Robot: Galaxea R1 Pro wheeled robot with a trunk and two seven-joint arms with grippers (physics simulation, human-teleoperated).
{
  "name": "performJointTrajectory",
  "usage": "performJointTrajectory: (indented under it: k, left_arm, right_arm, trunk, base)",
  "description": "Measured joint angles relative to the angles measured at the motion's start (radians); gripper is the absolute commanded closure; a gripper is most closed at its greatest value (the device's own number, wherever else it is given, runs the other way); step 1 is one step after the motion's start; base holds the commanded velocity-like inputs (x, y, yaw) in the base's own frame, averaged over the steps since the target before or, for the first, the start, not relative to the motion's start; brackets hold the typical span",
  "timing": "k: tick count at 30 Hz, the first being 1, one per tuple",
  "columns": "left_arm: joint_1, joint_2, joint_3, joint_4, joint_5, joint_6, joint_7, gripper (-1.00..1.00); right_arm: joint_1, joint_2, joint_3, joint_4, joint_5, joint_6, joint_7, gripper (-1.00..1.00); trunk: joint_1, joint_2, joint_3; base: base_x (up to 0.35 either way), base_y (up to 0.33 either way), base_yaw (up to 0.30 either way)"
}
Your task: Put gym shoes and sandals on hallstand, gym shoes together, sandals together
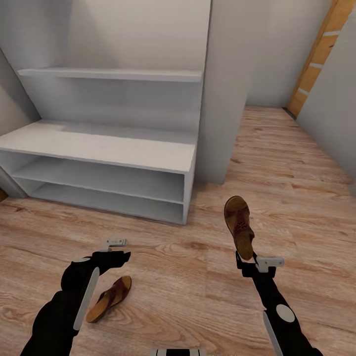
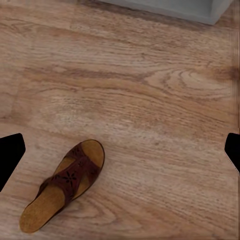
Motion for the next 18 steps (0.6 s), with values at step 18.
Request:
performJointTrajectory:
  k: [18]
  left_arm:
    - [0.000,0.000,0.000,0.000,0.000,-0.001,0.001,-1.00]
  right_arm:
    - [0.000,0.000,0.000,0.000,0.000,0.000,0.000,1.00]
  trunk:
    - [0.000,0.000,0.000]
  base:
    - [-0.017,0.016,-0.222]
